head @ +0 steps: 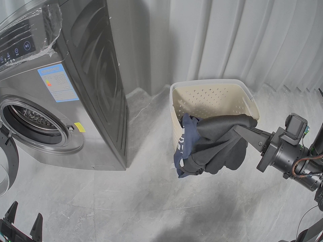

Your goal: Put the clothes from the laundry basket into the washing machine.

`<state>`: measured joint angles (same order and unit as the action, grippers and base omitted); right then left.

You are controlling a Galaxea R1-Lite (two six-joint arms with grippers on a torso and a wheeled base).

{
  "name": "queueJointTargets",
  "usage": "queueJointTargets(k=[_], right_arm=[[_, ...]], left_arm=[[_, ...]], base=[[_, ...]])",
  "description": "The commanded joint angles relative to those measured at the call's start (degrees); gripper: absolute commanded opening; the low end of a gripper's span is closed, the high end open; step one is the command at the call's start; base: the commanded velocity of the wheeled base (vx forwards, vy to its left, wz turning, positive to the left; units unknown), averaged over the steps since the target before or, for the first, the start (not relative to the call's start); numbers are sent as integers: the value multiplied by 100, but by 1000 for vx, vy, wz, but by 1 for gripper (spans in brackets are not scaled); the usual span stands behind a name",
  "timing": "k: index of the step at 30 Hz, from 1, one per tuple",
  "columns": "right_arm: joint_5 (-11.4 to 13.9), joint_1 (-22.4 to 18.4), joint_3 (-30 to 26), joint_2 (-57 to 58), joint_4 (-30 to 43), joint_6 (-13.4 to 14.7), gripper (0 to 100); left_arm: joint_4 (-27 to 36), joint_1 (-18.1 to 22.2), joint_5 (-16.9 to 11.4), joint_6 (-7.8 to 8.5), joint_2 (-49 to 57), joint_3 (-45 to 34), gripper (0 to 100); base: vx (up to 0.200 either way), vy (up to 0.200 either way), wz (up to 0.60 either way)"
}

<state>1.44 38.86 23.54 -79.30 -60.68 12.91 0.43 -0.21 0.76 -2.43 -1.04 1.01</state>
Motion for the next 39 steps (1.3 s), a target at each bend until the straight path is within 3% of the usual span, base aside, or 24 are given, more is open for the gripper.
queueJointTargets(k=[1, 15, 21, 39], right_arm=[[-3, -2, 10, -42, -5, 1, 0], [-12, -10, -16, -156, -14, 10, 0], [-21, -28, 1, -147, -14, 10, 0], [-30, -63, 1, -121, -14, 10, 0]], left_arm=[[1, 3, 4, -4, 77, -84, 100], [1, 12, 4, -4, 77, -84, 100], [1, 3, 4, -4, 77, -84, 100], [1, 3, 4, -4, 77, -84, 100]], base=[[-200, 0, 0], [-200, 0, 0], [0, 0, 0], [0, 200, 0]])
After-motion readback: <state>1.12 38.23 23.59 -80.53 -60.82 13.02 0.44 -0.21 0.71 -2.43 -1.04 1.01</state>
